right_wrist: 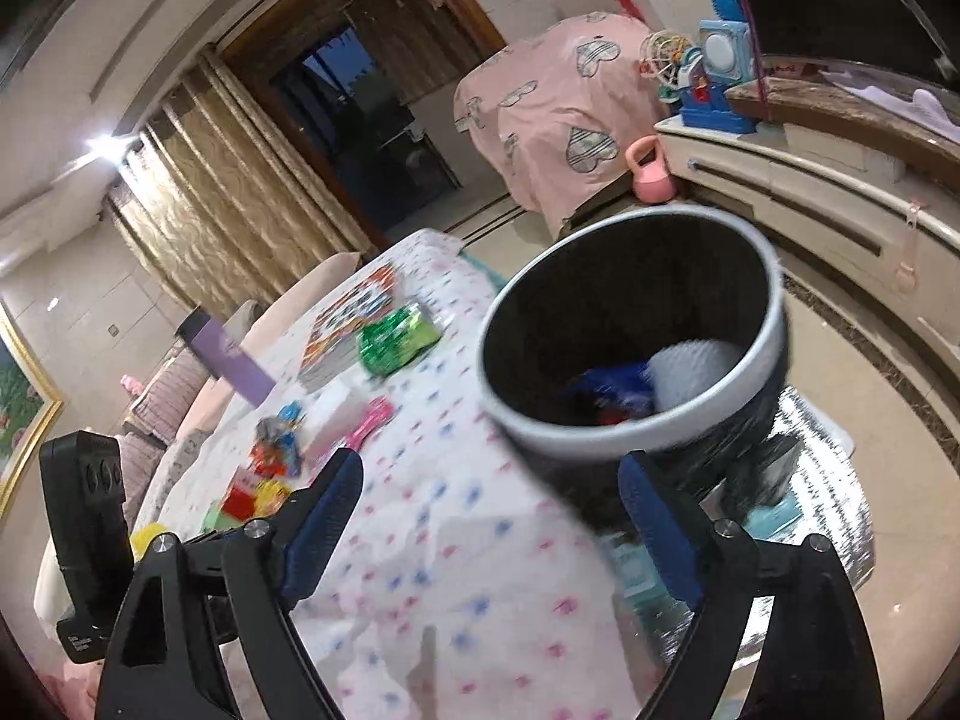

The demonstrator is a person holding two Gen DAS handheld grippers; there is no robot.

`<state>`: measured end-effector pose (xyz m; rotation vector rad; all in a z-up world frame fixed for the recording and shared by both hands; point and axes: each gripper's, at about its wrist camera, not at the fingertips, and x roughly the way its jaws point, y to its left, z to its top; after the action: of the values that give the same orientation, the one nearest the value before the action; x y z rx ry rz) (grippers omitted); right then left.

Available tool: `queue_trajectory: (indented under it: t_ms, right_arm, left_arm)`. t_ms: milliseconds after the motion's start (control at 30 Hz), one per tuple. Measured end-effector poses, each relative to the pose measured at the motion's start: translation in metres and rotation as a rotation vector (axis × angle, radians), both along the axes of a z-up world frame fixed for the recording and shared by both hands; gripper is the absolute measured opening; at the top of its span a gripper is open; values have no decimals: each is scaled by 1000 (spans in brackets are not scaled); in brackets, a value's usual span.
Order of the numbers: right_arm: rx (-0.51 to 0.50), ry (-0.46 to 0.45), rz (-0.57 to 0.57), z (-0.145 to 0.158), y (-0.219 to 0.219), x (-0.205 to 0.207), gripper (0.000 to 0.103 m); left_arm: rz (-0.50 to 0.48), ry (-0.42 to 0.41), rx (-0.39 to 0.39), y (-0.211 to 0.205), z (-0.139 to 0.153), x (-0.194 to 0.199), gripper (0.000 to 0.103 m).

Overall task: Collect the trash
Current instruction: 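Return both open tools to the table toward the cartons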

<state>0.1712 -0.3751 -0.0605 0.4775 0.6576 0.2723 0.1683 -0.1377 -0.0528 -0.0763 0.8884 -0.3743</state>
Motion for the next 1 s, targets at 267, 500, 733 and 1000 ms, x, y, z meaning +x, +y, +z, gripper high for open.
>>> queue_trajectory:
  t_ms: [267, 500, 733, 1000]
  right_arm:
    - [-11, 0, 78, -3, 48, -12, 89]
    - [-37, 2, 142, -4, 84, -18, 89]
    - [-76, -1, 212, -6, 118, -19, 89]
    - [-125, -10, 296, -6, 155, -16, 89]
  left_arm:
    - [89, -14, -15, 56, -1, -26, 71]
    - [172, -4, -29, 96, -7, -40, 71]
    - [237, 2, -33, 128, -10, -52, 71]
    - [302, 4, -29, 155, -11, -54, 71]
